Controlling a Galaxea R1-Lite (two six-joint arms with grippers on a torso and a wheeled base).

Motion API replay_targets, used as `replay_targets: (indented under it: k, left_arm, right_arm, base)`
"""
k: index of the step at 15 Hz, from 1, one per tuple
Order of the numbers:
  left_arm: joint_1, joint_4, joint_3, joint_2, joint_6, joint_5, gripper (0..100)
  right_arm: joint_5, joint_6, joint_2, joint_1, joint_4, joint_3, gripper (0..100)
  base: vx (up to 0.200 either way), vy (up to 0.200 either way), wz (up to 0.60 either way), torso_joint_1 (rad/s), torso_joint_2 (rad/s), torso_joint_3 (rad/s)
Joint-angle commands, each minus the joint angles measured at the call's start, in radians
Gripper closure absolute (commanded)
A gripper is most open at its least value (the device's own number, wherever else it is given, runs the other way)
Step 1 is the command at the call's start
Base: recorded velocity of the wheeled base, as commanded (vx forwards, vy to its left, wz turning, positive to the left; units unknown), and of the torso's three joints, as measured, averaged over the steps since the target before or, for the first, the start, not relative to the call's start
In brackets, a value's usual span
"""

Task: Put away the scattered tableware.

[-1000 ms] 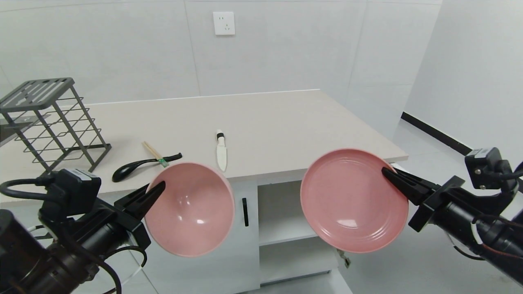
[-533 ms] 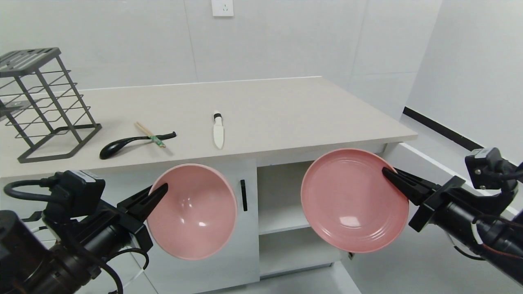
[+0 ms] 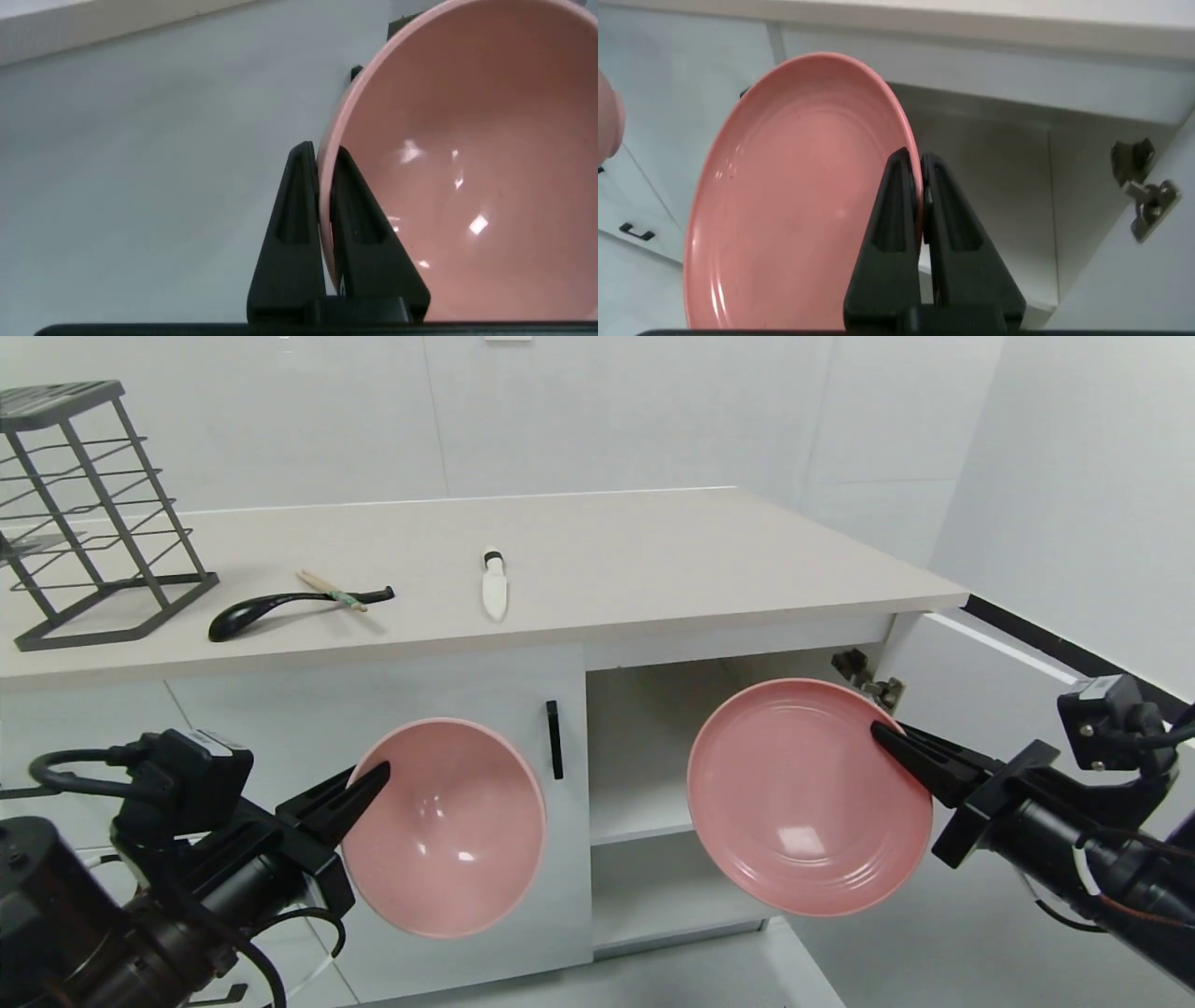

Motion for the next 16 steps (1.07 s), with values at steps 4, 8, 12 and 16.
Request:
replay_targets:
  k: [4,8,12,16]
  left_arm:
    - [-0.002,0.001,0.0,0.007,0.002,0.0,100]
    - [-0.042,-0.001,0.0,0.033,-0.006,0.001,100]
    - [-0.053,-0.001,0.0,0.056,-0.006,0.0,100]
    - [-0.056,-0.001,0.0,0.055,-0.008,0.001,100]
  right_arm:
    - [0.001,0.0,0.009,-0.001,-0.001,0.003,100]
    - [0.001,0.0,0.03,-0.001,-0.001,0.008,100]
    - [-0.001,0.002,0.055,-0.008,-0.001,0.008,100]
    - [-0.001,0.003,0.064,-0.011,-0.001,0.008,100]
  base:
    - [0.0,0.0,0.0,-0.149,0.28,0.102]
    - [0.0,0.0,0.0,-0.013,0.15,0.036]
    - [0.0,0.0,0.0,0.002,0.0,0.025]
    - [0.15,0.0,0.0,-0.002,0.0,0.033]
